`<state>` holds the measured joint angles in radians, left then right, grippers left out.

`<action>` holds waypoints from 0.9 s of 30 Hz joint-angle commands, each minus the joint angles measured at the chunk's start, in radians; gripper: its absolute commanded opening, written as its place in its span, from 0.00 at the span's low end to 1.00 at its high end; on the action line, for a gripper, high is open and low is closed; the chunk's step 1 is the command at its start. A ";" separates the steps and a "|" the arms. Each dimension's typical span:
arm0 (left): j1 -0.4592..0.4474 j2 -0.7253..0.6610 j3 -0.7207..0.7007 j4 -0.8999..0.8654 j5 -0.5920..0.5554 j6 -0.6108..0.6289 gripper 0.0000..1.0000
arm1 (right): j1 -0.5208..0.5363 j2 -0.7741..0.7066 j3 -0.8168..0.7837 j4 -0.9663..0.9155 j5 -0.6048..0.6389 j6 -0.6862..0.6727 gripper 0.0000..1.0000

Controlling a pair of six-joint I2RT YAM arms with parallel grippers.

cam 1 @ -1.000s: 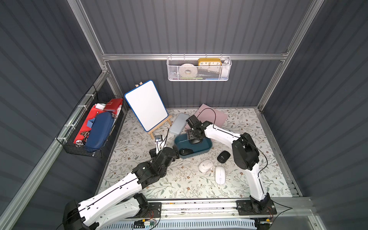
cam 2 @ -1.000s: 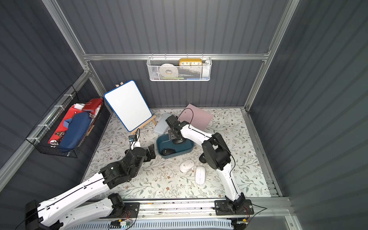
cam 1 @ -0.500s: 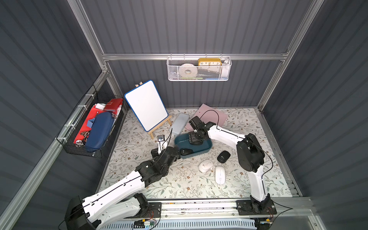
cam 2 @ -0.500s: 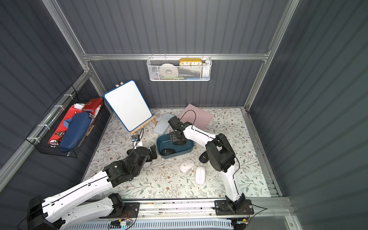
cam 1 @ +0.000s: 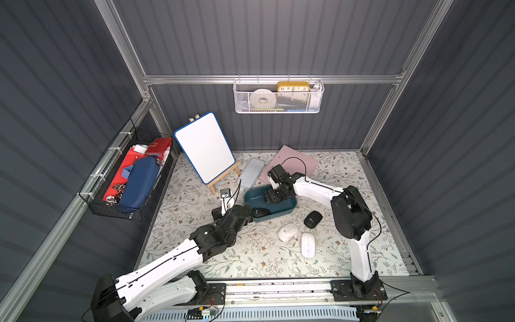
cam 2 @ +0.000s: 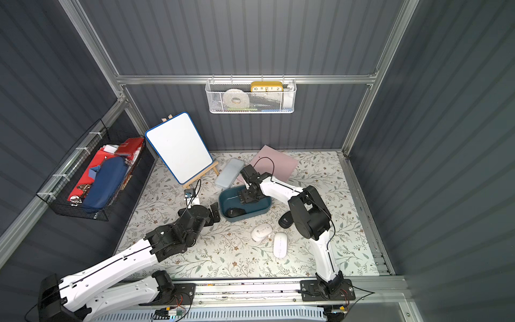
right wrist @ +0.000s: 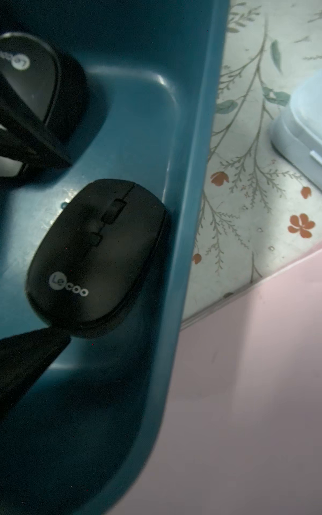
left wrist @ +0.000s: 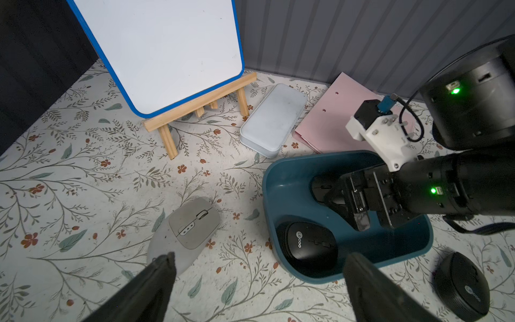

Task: Take out the mouse from the storage box
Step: Pick up the mouse from the storage box.

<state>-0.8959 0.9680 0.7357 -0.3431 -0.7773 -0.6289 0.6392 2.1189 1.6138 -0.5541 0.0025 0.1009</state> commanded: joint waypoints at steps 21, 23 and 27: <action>0.006 -0.006 -0.021 0.015 0.010 0.014 0.99 | -0.053 0.143 0.332 -0.376 -0.189 -0.859 0.91; 0.006 -0.003 -0.017 0.014 0.009 0.011 0.99 | -0.055 0.159 0.342 -0.392 -0.184 -0.881 0.91; 0.006 0.000 -0.019 0.018 0.011 0.014 0.99 | -0.056 0.170 0.331 -0.373 -0.173 -0.890 0.91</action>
<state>-0.8959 0.9661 0.7235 -0.3336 -0.7628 -0.6289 0.5846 2.2784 1.9427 -0.8799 -0.1608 -0.7479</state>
